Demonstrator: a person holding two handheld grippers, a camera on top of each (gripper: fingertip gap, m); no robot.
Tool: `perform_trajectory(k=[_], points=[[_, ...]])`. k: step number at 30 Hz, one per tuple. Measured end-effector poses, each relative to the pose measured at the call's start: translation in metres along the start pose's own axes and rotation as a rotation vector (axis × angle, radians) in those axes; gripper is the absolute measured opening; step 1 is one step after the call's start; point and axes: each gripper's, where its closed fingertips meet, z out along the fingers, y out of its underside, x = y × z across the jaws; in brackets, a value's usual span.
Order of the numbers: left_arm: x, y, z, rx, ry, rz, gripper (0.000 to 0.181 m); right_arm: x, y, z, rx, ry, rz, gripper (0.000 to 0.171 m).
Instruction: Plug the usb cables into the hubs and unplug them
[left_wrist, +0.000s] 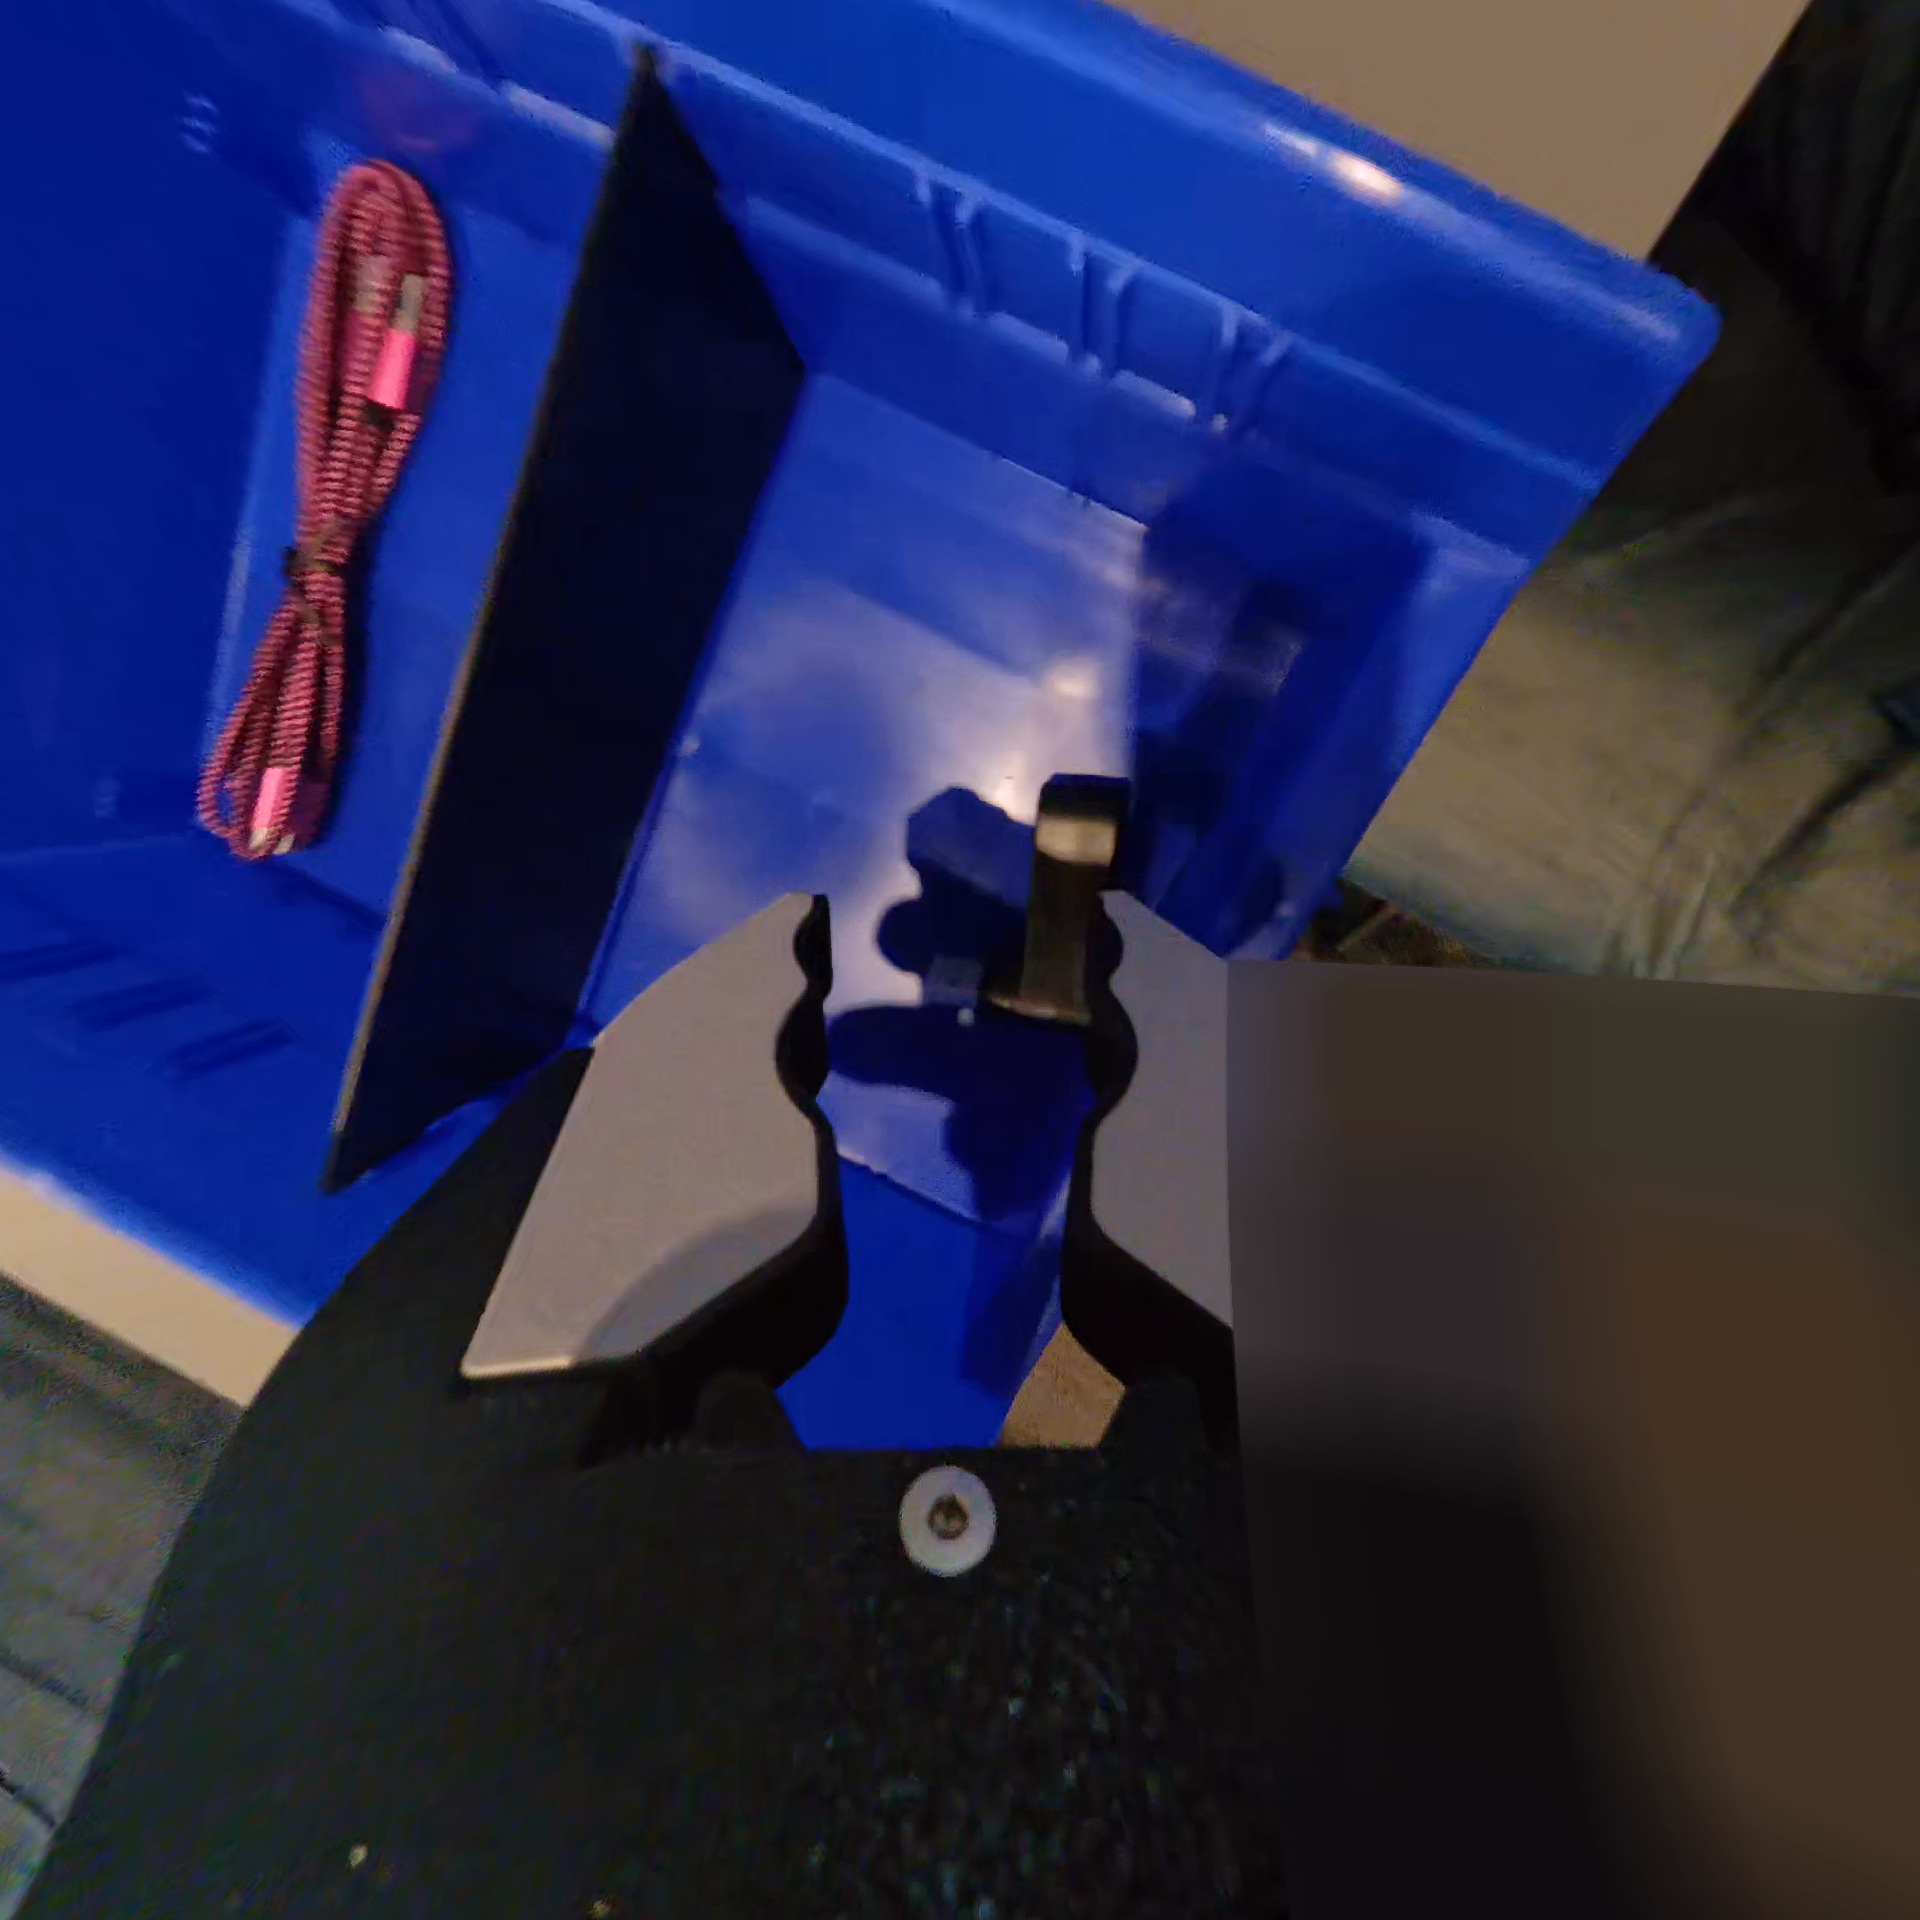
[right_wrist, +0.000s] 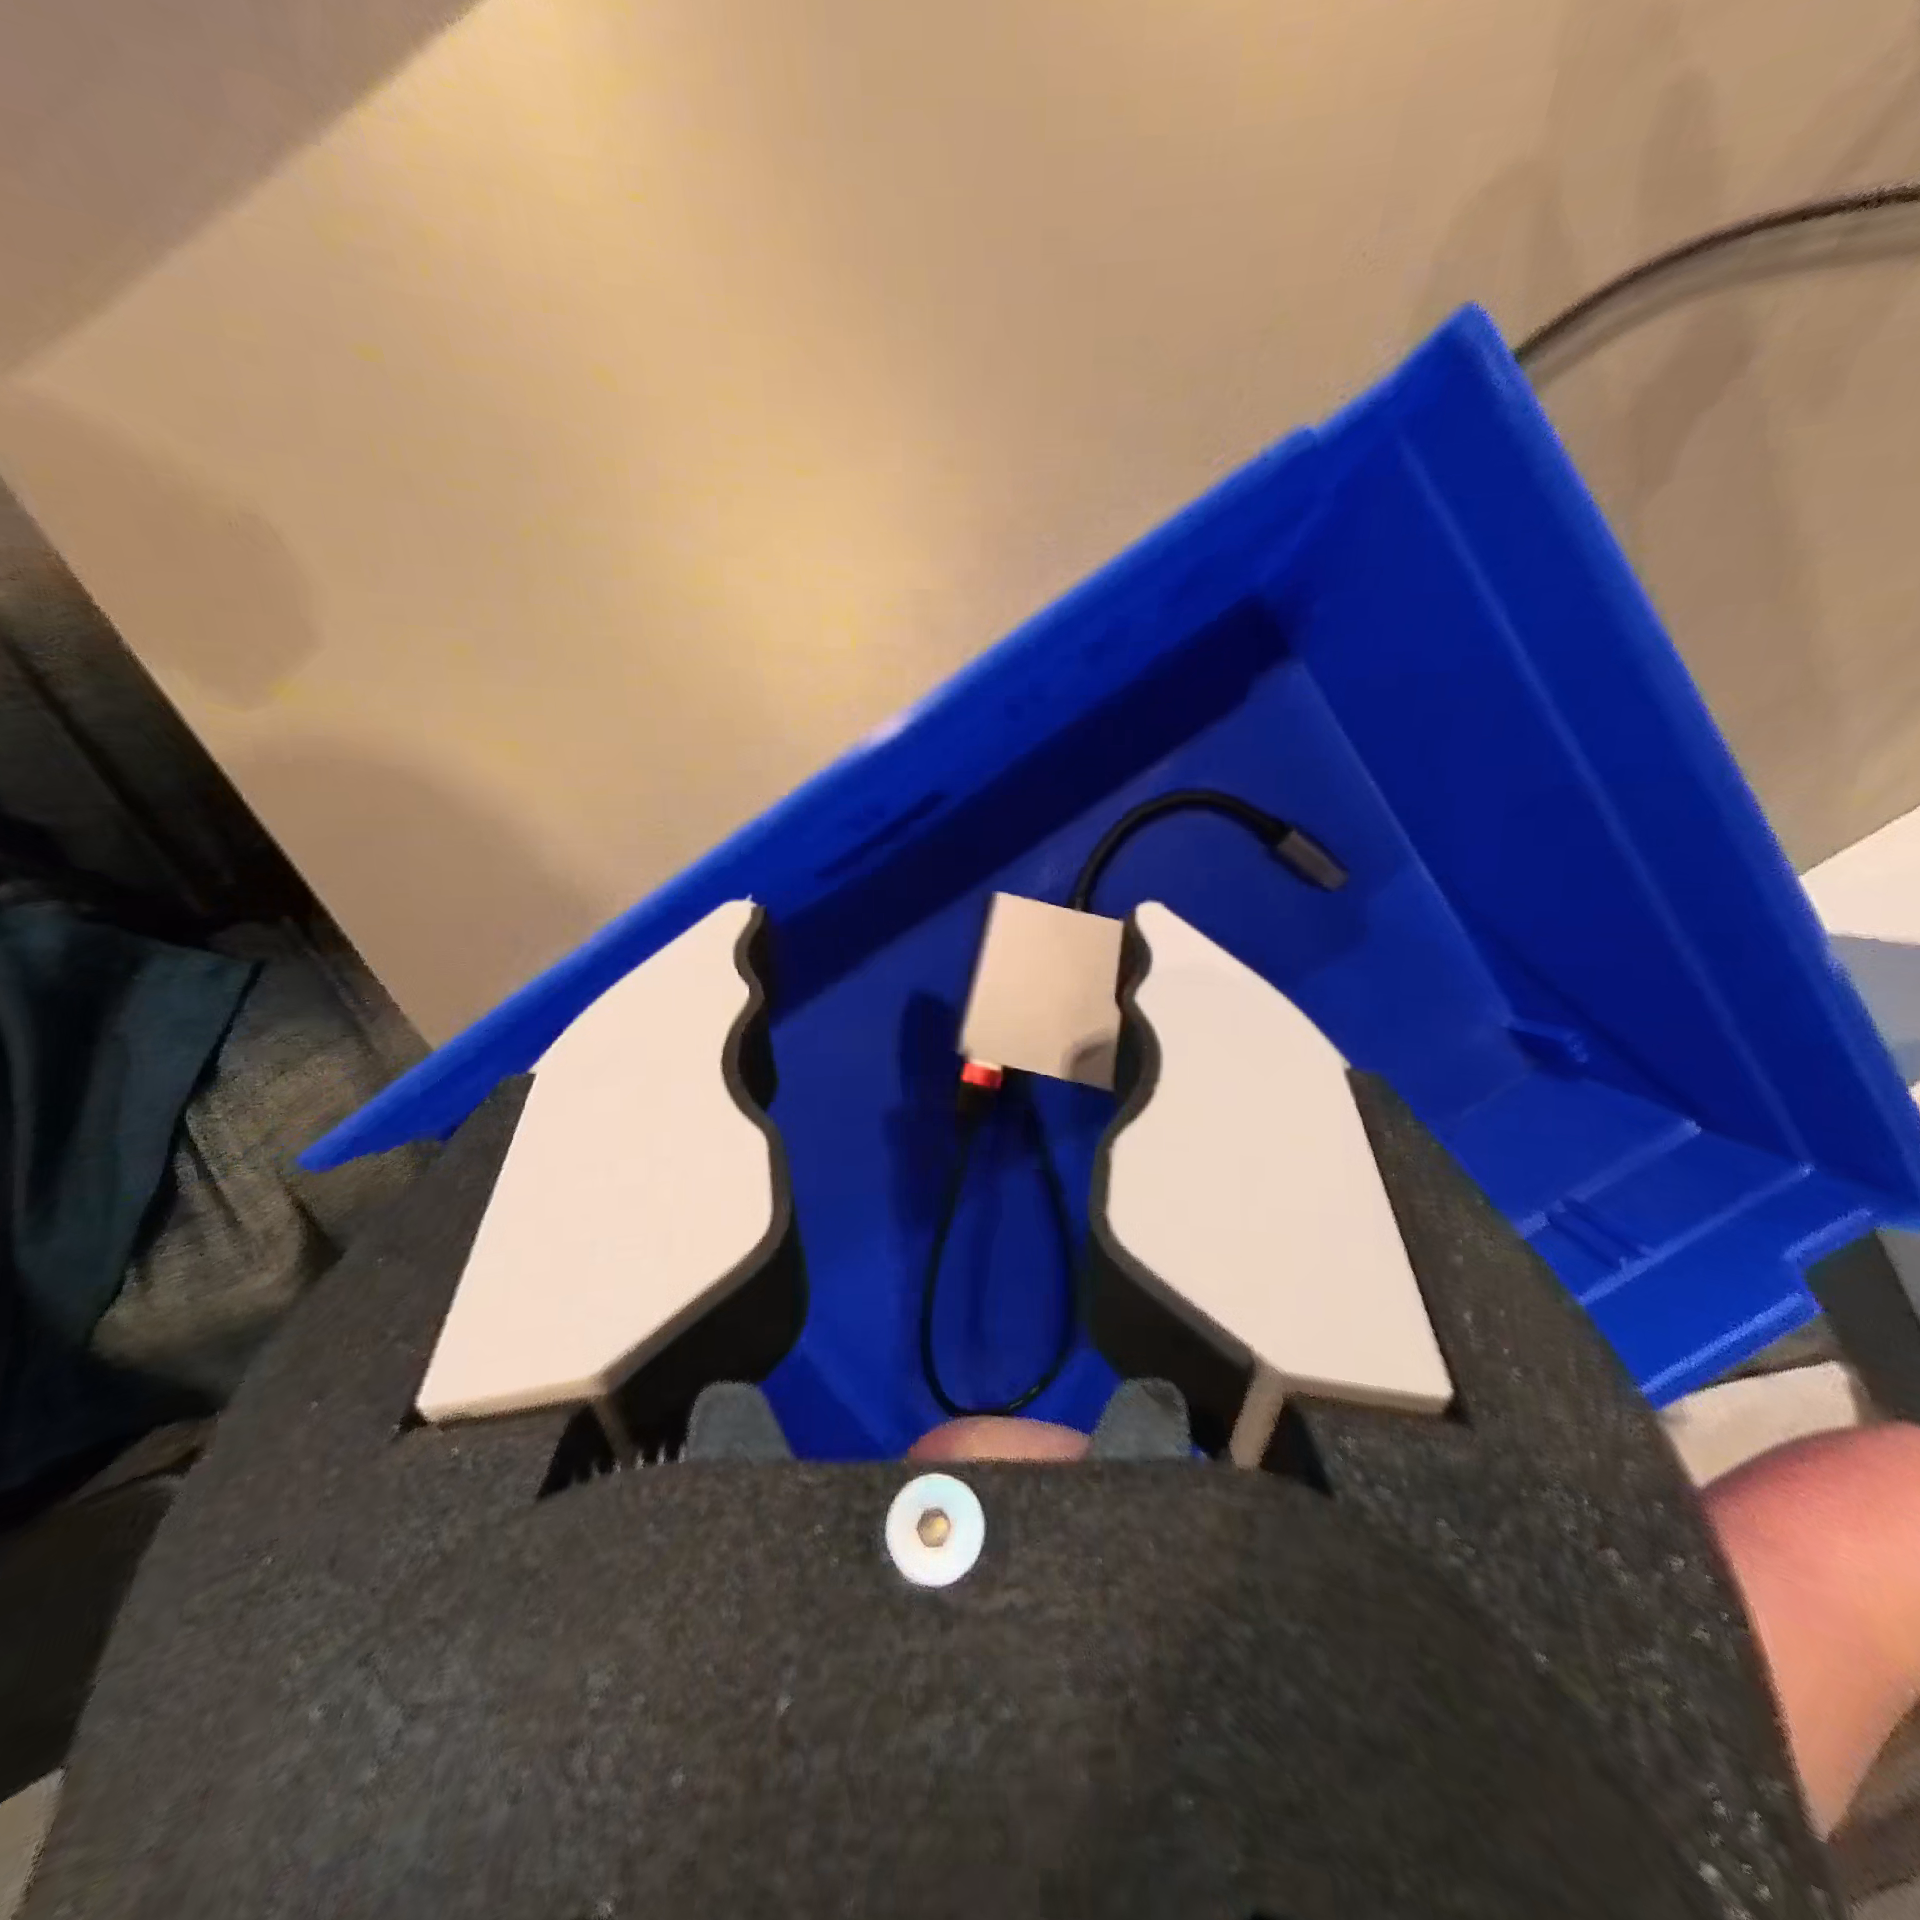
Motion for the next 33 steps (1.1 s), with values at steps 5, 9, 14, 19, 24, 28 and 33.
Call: perform_trajectory(k=[5, 9, 14, 19, 24, 28, 33], points=[[0.011, 0.007, 0.025, -0.137, 0.064, 0.094, 0.051, -0.020, -0.008, -0.004, 0.023, -0.007, -0.057, 0.063], [0.011, 0.012, 0.035, -0.203, 0.088, 0.112, 0.043, -0.028, -0.013, -0.012, 0.069, -0.009, -0.073, 0.062], [0.015, 0.012, 0.038, -0.219, 0.134, 0.103, 0.038, -0.032, -0.012, -0.014, 0.085, -0.005, -0.080, 0.060], [0.017, 0.012, 0.040, -0.215, 0.155, 0.087, 0.036, -0.032, -0.014, -0.012, 0.096, -0.009, -0.081, 0.059], [0.020, 0.013, 0.040, -0.216, 0.195, 0.063, 0.032, -0.034, -0.021, -0.012, 0.119, -0.014, -0.089, 0.056], [0.021, 0.016, 0.044, -0.243, 0.229, 0.008, 0.020, -0.039, -0.023, -0.011, 0.126, -0.029, -0.093, 0.051], [0.019, 0.016, 0.045, -0.249, 0.252, -0.045, 0.020, -0.044, -0.023, -0.011, 0.133, -0.052, -0.098, 0.040]])
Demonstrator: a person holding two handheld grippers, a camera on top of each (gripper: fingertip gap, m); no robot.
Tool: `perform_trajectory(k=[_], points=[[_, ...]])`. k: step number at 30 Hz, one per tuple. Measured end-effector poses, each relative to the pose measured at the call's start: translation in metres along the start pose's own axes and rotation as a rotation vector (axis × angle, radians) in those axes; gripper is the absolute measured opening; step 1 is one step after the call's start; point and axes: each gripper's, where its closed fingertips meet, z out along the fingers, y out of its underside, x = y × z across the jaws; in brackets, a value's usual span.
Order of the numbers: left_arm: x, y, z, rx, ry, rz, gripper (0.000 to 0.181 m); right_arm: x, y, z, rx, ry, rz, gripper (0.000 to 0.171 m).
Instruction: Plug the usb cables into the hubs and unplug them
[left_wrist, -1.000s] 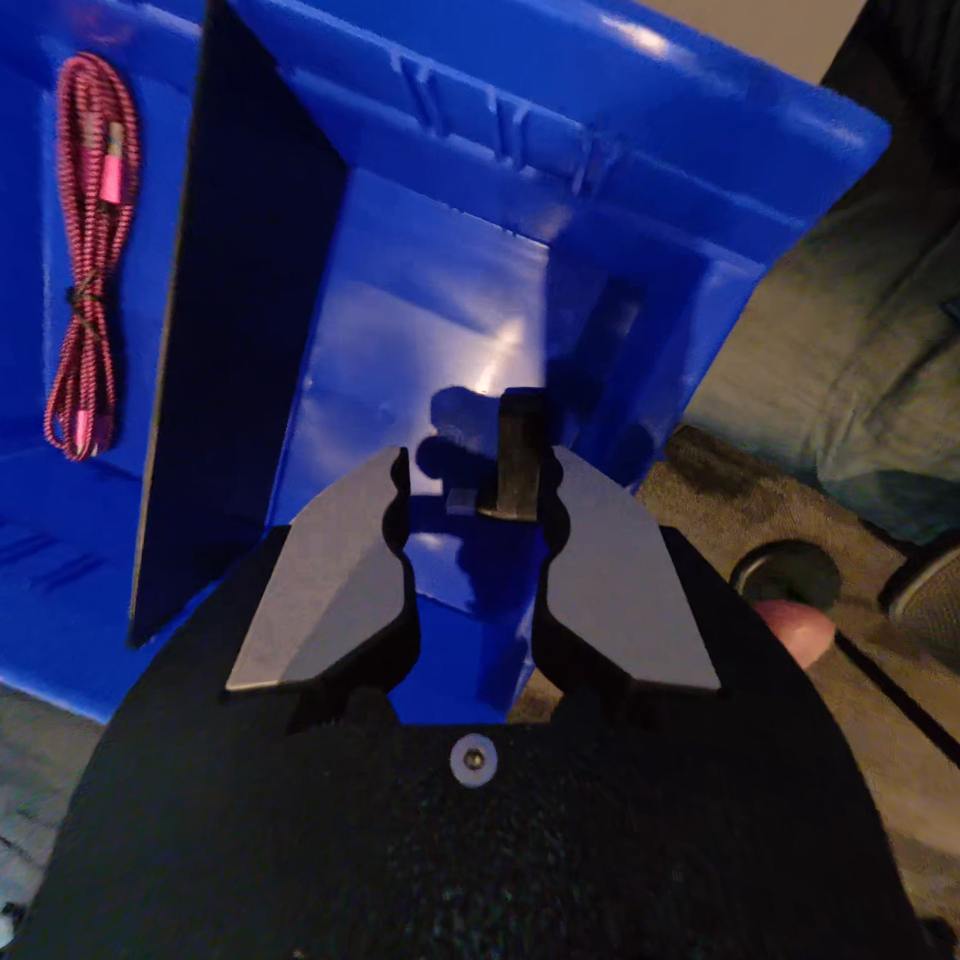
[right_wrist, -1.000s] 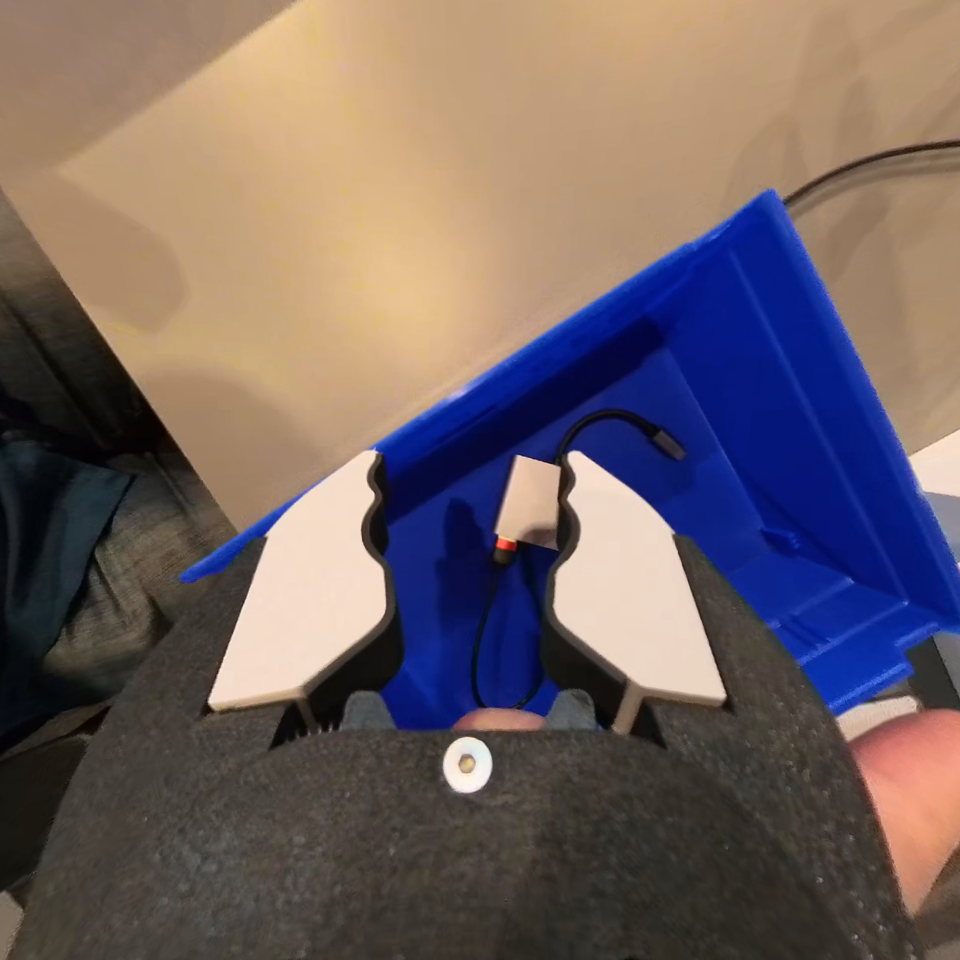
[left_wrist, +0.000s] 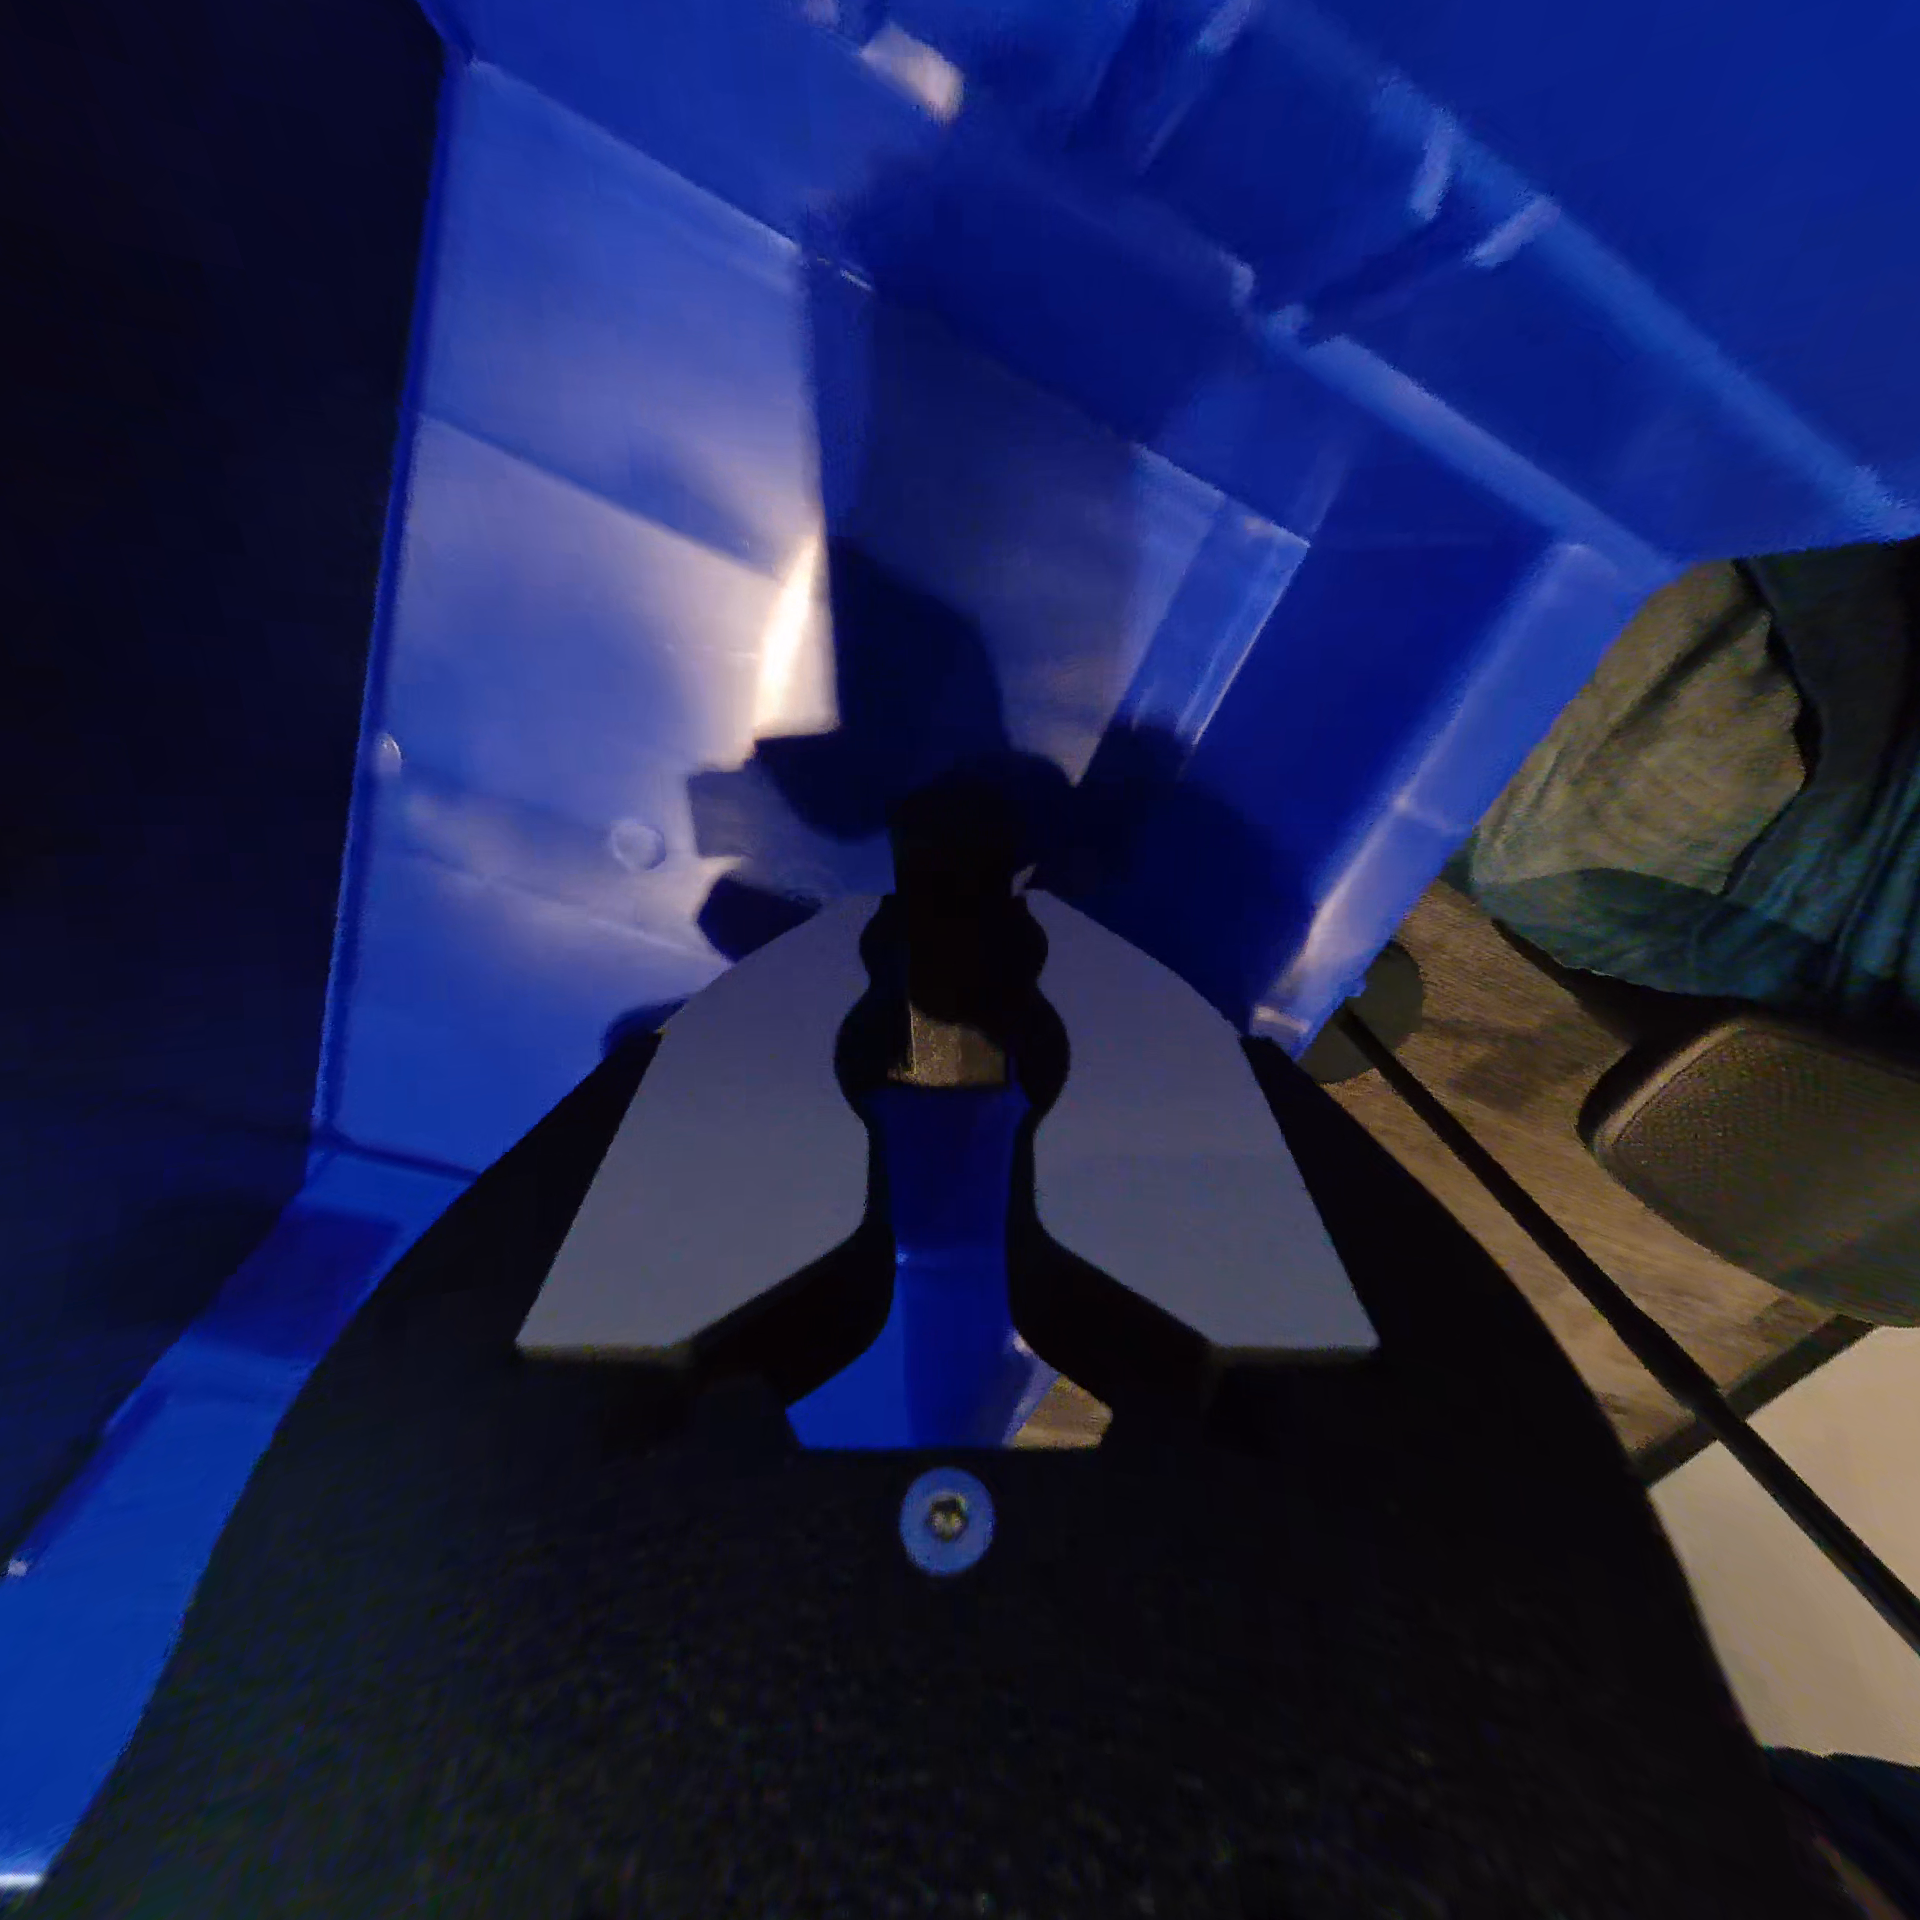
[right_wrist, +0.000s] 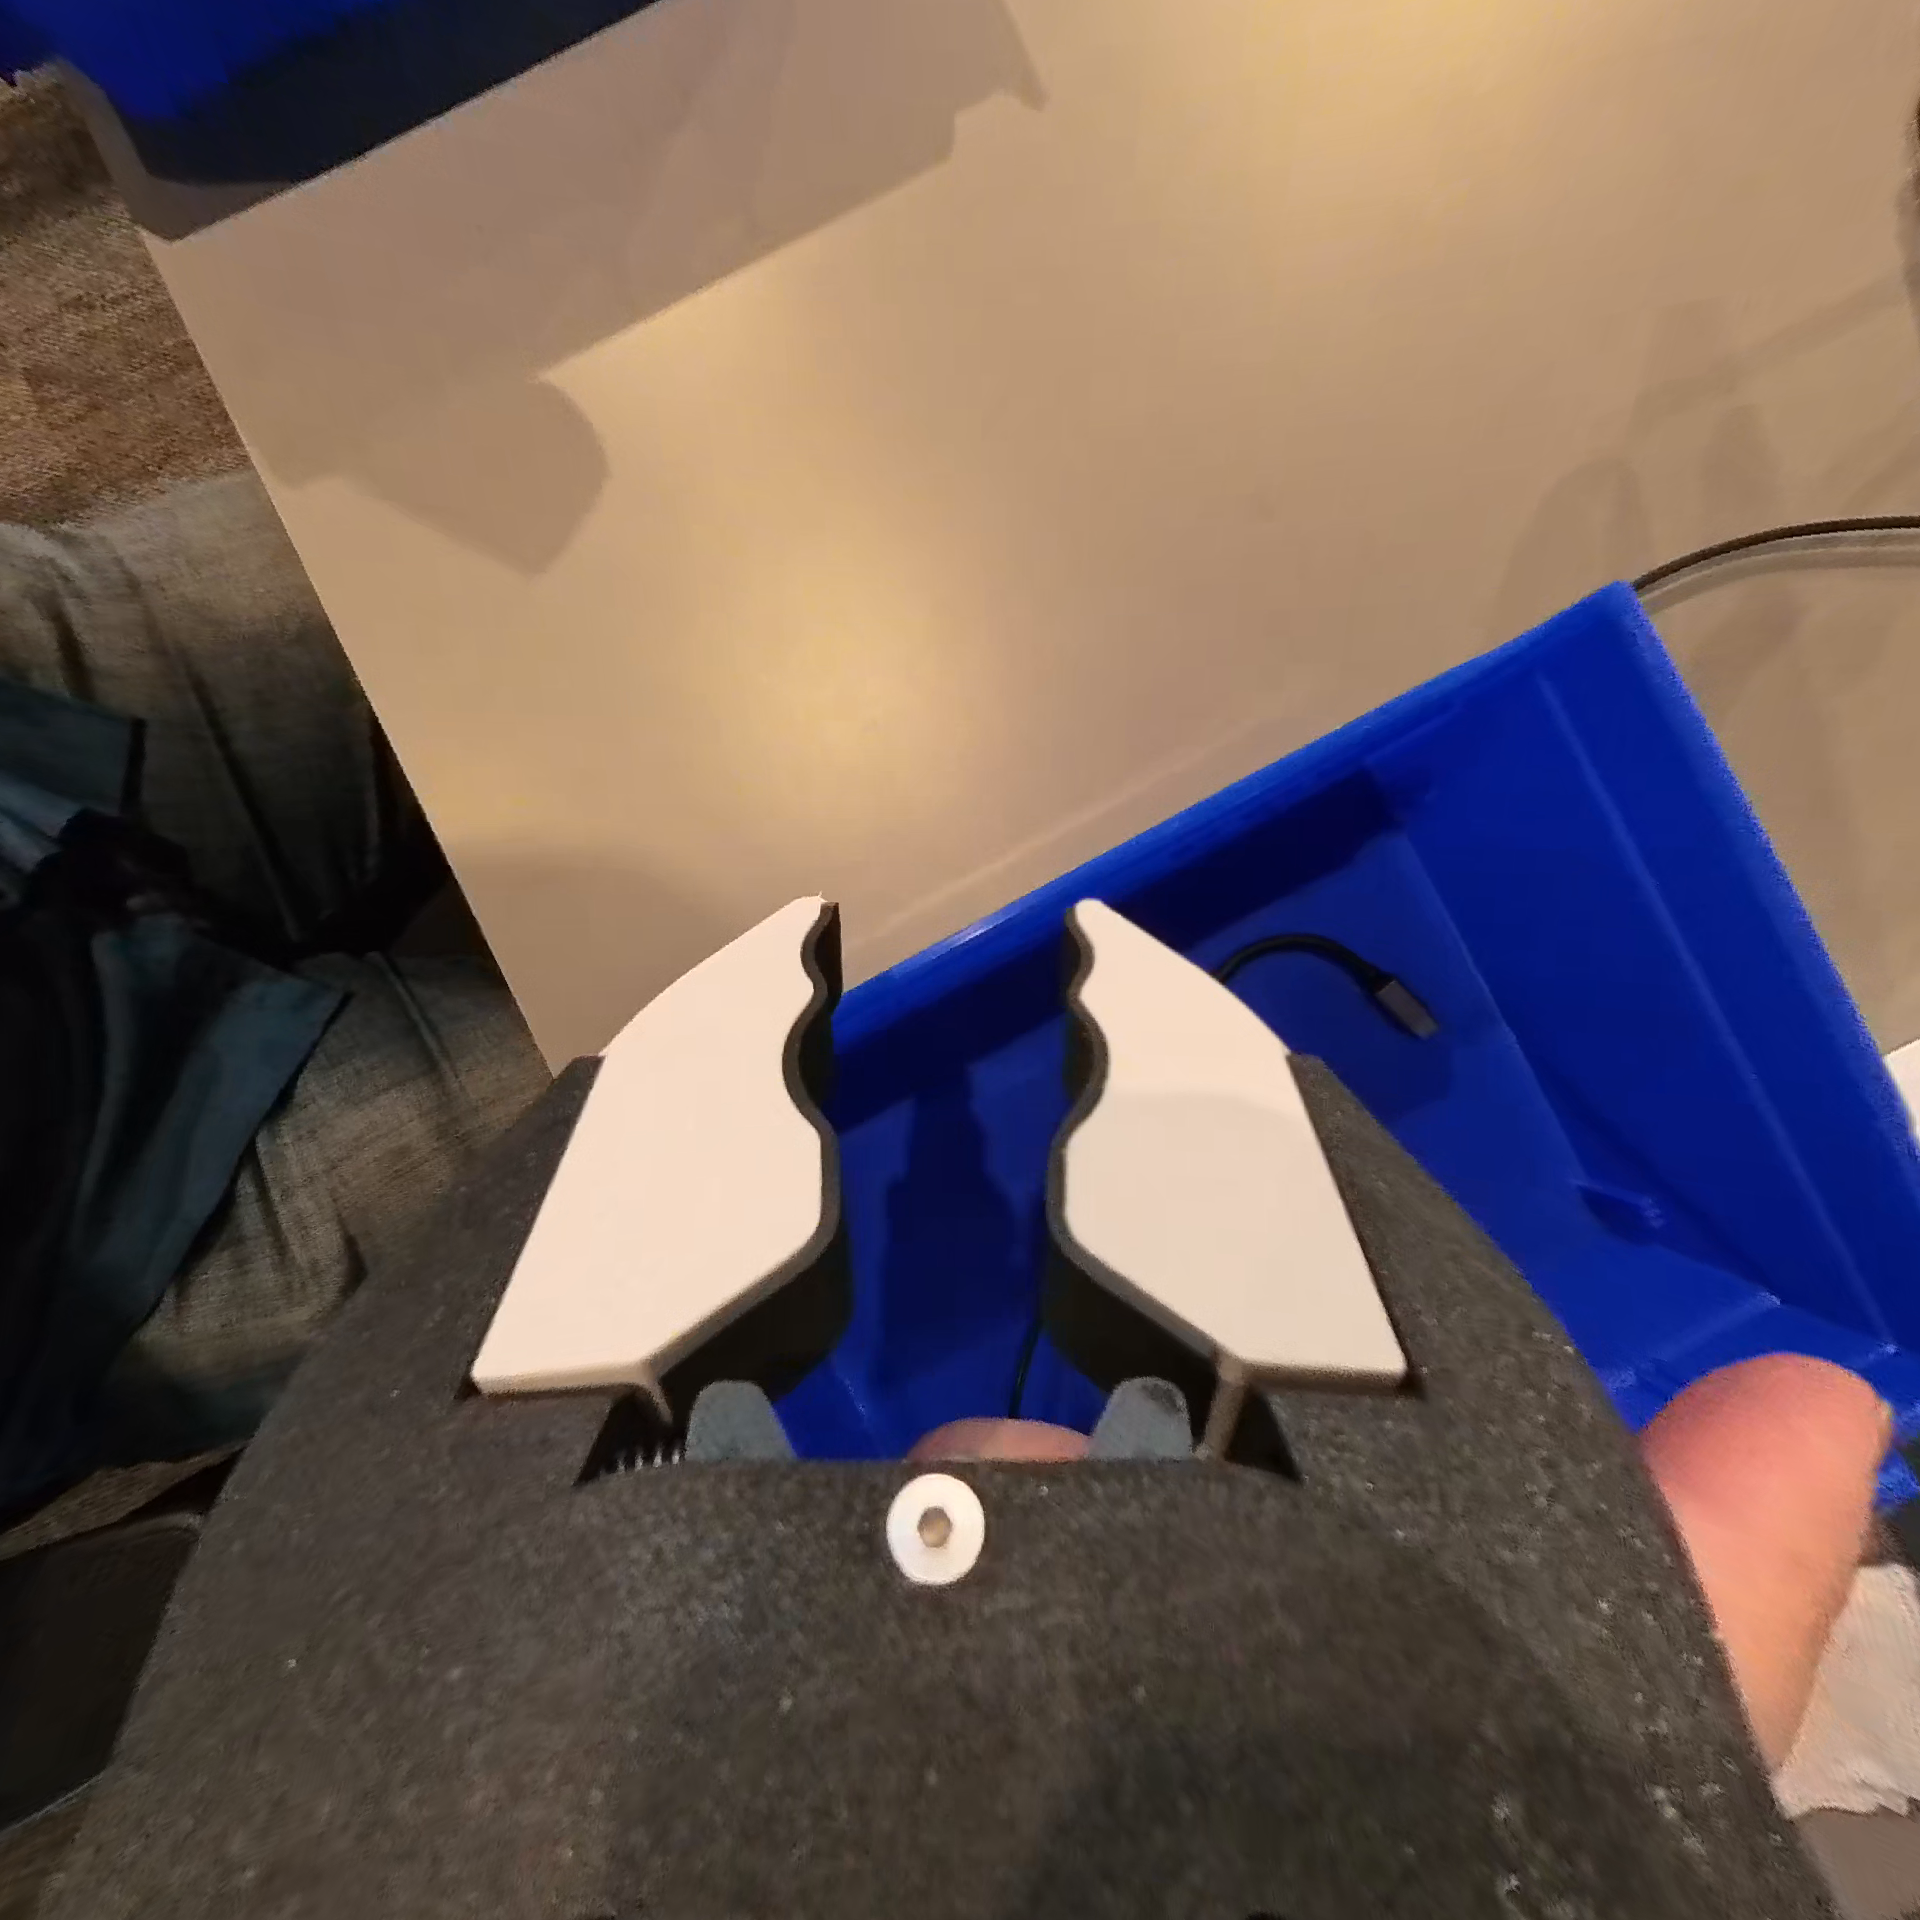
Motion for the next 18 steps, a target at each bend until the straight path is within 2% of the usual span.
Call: perform_trajectory(k=[5, 11, 18], points=[[-0.008, -0.002, -0.004, 0.029, -0.020, -0.037, 0.020, -0.003, 0.000, 0.000, 0.009, -0.009, 0.002, 0.038], [-0.005, -0.011, -0.026, 0.101, -0.001, -0.034, 0.020, -0.006, -0.005, -0.003, 0.025, -0.011, -0.008, 0.036], [-0.005, -0.033, -0.082, 0.134, -0.053, 0.022, 0.020, -0.014, -0.014, -0.012, 0.053, -0.008, -0.033, 0.035]])
